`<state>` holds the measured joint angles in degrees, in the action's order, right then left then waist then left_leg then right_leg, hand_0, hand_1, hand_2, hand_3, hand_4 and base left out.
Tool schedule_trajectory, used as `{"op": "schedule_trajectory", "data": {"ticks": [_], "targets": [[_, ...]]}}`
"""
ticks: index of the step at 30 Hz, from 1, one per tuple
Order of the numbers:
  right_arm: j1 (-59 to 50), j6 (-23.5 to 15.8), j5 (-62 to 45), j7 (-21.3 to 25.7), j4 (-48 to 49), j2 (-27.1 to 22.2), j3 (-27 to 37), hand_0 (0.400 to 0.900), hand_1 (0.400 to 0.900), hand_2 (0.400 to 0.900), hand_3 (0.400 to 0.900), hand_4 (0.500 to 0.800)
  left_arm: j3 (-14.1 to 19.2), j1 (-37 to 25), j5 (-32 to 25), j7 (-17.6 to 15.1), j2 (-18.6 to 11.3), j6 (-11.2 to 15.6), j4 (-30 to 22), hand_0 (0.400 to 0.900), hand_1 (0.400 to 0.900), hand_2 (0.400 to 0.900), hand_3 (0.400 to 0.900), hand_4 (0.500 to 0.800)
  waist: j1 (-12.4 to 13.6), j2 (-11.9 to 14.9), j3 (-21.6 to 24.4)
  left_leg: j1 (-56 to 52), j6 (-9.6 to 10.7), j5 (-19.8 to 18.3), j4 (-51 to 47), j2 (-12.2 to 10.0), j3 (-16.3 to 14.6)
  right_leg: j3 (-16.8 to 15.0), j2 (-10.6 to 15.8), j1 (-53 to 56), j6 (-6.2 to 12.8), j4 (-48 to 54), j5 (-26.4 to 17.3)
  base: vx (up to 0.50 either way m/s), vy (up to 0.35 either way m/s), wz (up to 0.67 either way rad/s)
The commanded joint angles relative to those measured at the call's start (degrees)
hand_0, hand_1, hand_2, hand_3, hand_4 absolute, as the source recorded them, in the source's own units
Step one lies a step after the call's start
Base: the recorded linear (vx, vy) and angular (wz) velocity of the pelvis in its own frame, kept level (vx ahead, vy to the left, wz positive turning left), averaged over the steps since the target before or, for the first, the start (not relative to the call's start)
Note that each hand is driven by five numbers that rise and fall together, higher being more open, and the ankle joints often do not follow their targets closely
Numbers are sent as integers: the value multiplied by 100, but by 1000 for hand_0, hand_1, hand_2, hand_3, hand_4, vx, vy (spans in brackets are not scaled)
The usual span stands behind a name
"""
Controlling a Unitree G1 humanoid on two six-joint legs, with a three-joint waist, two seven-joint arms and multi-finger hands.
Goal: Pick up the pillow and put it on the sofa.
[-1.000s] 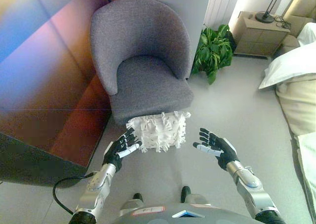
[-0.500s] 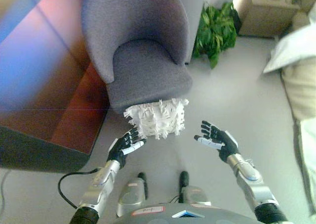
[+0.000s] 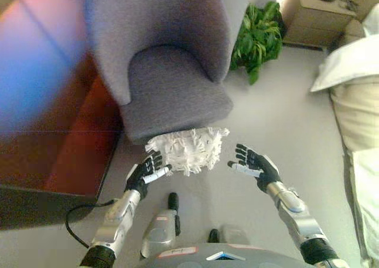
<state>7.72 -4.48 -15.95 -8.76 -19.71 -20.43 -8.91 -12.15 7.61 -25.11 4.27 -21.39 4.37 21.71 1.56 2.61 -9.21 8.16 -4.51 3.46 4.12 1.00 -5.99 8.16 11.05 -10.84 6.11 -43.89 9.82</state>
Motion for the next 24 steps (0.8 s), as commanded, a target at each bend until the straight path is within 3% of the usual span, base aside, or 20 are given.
{"op": "schedule_trajectory", "data": {"ticks": [1,4,7,9,11,14,18,21,24], "targets": [[-327,-469,487,94,405,-192,89,900,900,900,900,800,168,-187,-23,45,-441,426,-733,900,900,900,900,800,-68,-44,30,-314,-42,-135,-204,31,105,461,193,345,309,-33,-1852,410,153,14],[-334,-474,1062,342,480,-351,194,900,900,900,900,800,221,-192,-35,34,-487,419,-794,900,900,900,900,800,-112,-19,-109,-660,5,-301,-309,48,170,1034,512,117,270,785,-1615,396,6,20],[-459,-510,1551,616,413,-460,317,900,900,900,900,800,221,-165,-21,121,-519,468,-827,900,900,900,900,800,-42,34,-285,-786,209,-539,-240,-68,265,1173,901,105,360,2208,-1678,279,-201,14],[-581,-481,1927,746,418,-565,324,900,900,900,900,800,252,-226,7,94,-512,517,-733,900,900,900,900,800,-54,138,-358,-793,413,-691,-175,-145,424,982,1026,66,543,3468,-2072,289,-339,30],[-556,-436,2237,890,533,-640,393,900,900,900,900,800,309,-313,3,25,-543,537,-735,900,900,900,900,800,-134,250,-413,-899,596,-895,-92,-321,613,438,1052,-85,734,4076,-2503,333,-344,63],[-592,-444,2507,959,581,-711,371,900,900,900,900,800,309,-429,46,-13,-515,601,-777,900,900,900,900,800,-112,370,-411,-833,746,-985,26,-460,788,472,983,-55,745,4004,-2432,232,-331,67],[-730,-392,3045,1284,515,-1007,421,900,900,900,900,800,235,-606,-105,-174,-394,702,-859,900,900,900,900,800,-92,211,-620,-482,900,-831,75,-716,1068,967,858,-164,621,3620,-1977,14,-231,77],[-946,-302,3981,1638,526,-1446,377,900,900,900,900,800,89,-821,-215,-244,-327,784,-950,900,900,900,900,800,-171,35,-838,48,959,-693,264,-823,848,1247,906,-281,592,3553,-1828,-121,-118,62],[-1440,-210,4693,1793,587,-1798,158,900,900,900,900,800,73,-998,-311,-353,-300,884,-1065,900,900,900,900,800,-174,-101,-1023,470,962,-665,459,-792,759,1161,932,-832,549,3242,-1779,-130,-12,-6]]}}
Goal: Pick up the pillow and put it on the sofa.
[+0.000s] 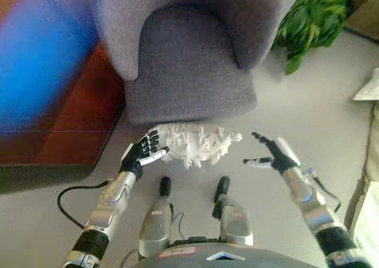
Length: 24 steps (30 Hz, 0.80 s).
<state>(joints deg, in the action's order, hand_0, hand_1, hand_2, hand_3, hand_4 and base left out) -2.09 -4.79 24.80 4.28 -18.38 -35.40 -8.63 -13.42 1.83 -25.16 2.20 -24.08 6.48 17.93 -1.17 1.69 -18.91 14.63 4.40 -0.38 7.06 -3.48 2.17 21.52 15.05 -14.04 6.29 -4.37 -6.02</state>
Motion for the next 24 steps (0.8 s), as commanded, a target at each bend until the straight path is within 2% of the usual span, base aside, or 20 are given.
{"op": "schedule_trajectory", "data": {"ticks": [1,7,13,18,20,21,24], "targets": [[-616,-131,809,556,454,-378,60,900,900,900,900,800,191,-488,-309,-217,-10,715,-678,900,900,900,900,800,107,-36,-111,-26,62,-304,269,-307,-60,-265,577,-717,532,-851,-192,-103,6,-15],[-1383,10,1275,955,461,-594,-118,900,900,900,900,800,136,-1052,-281,-658,132,927,-816,900,900,900,900,800,55,-166,-424,1282,43,-700,1460,-8,-193,-715,798,-1880,540,-1701,-21,-123,32,2],[-2134,258,1339,1423,214,-610,-119,900,900,900,900,800,150,-1465,-324,-1131,302,1117,-1005,900,900,900,900,800,84,-281,-563,2672,-1,-955,2456,65,-259,-1024,896,-3130,505,-2652,287,-97,41,2],[-2754,432,1193,1729,-52,-527,-103,900,900,900,900,800,82,-1606,-398,-1234,325,1162,-1278,900,900,900,900,800,188,-349,-728,3558,-42,-1184,3221,79,-172,-1186,918,-3964,458,-3415,612,-30,16,0],[-3016,509,1169,1867,-128,-573,-89,900,900,900,900,800,83,-1646,-407,-1269,281,1179,-1391,900,900,900,900,800,222,-370,-802,3874,-65,-1241,3434,103,-130,-1206,930,-4221,437,-3623,691,31,12,3],[-3109,523,1160,1921,-160,-588,-79,900,900,900,900,800,75,-1671,-420,-1288,265,1197,-1422,900,900,900,900,800,253,-383,-796,3937,-50,-1432,3565,91,-94,-1237,903,-4292,491,-3797,895,92,2,3],[-3500,639,1166,2161,-378,-621,-117,900,900,900,900,800,-4,-1729,-465,-1321,182,1259,-1579,900,900,900,900,800,337,-426,-866,4372,-79,-1509,3896,161,-16,-1281,911,-4667,463,-4118,1035,31,3,11]]}}
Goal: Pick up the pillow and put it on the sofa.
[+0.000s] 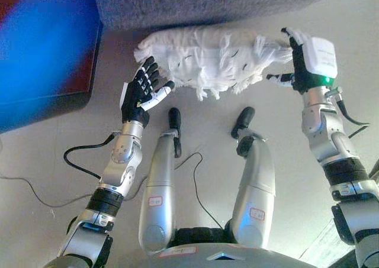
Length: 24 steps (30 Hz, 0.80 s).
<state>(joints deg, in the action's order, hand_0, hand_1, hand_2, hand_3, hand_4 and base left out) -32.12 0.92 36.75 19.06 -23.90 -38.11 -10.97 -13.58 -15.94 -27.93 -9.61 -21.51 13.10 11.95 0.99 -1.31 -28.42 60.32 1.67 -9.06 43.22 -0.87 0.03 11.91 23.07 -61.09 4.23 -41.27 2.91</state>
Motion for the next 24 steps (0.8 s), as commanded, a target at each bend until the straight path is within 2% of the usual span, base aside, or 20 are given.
{"op": "schedule_trajectory", "data": {"ticks": [1,5,7,14,15,16,24], "targets": [[-606,103,-6,778,144,-349,116,900,900,900,900,800,-3,38,-200,-162,-92,609,-1026,900,900,900,900,800,143,-132,67,-82,190,-655,370,-73,220,-328,111,-75,658,-516,172,5,17,7],[-1140,191,-34,824,9,-390,-33,900,900,900,900,800,-77,-27,-295,-200,-169,648,-1224,900,900,900,900,800,250,-116,2,354,182,-690,658,-9,318,-338,132,-453,627,-755,266,9,8,7],[-1422,172,-171,681,19,-439,-184,900,900,900,900,800,-76,-68,-309,-203,-227,627,-1309,900,900,900,900,800,298,-55,-33,517,189,-689,733,8,344,-356,131,-592,614,-820,283,13,8,4],[-2091,-188,-1092,152,140,-506,-609,900,900,900,900,800,51,-17,-463,-211,-362,539,-1428,900,900,900,900,800,439,206,-76,892,235,-661,952,82,511,-325,130,-858,556,-976,354,22,-10,7],[-2168,-219,-1218,86,90,-499,-671,559,559,559,559,595,73,8,-479,-217,-382,523,-1438,900,900,900,900,800,456,237,-80,918,245,-652,958,83,530,-321,123,-874,554,-977,352,0,0,0],[-2301,-223,-1337,70,4,-478,-749,400,400,400,400,500,89,20,-509,-224,-407,509,-1420,900,900,900,900,800,487,273,-91,919,252,-630,926,83,542,-302,115,-887,557,-956,336,0,0,0],[-2794,-199,-2055,-286,73,-299,-875,400,400,400,400,500,352,92,-599,-396,-422,381,-1398,900,900,900,900,800,486,531,-132,951,310,-466,611,74,596,-194,64,-884,563,-731,256,-1,-3,2]]}}
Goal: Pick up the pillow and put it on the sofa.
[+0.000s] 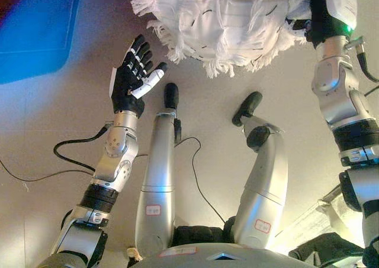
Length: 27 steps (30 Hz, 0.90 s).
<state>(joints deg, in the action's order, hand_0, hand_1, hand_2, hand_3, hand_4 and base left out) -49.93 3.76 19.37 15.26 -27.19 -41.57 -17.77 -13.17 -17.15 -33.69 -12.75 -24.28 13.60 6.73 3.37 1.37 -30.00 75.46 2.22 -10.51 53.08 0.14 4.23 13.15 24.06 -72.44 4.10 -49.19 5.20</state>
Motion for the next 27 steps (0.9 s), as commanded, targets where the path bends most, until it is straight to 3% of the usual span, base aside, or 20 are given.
{"op": "schedule_trajectory", "data": {"ticks": [1,10,20,27], "targets": [[-1033,-469,-365,72,405,50,-198,400,400,400,400,500,336,222,-23,-96,-146,317,-875,900,900,900,900,800,238,290,26,-552,258,-313,-378,-24,193,-314,-42,245,570,61,31,0,0,0],[-1018,-494,-673,34,645,166,-103,400,400,400,400,500,433,256,-82,-236,-126,304,-920,900,900,900,900,800,163,401,75,-473,283,-293,-352,-39,232,-350,-69,88,563,0,55,1,1,-1],[-793,-507,-658,219,895,186,162,400,400,400,400,500,396,203,-18,-324,-74,296,-886,900,900,900,900,800,97,316,173,-478,277,-248,-392,-51,184,-446,-103,8,577,-43,71,0,12,-3],[411,-851,-625,409,1783,418,780,400,400,400,400,500,401,219,210,-447,157,304,-330,900,900,900,900,800,-26,326,289,-1332,232,-124,-922,-157,88,-353,-169,876,633,472,-97,-8,12,-4]]}}
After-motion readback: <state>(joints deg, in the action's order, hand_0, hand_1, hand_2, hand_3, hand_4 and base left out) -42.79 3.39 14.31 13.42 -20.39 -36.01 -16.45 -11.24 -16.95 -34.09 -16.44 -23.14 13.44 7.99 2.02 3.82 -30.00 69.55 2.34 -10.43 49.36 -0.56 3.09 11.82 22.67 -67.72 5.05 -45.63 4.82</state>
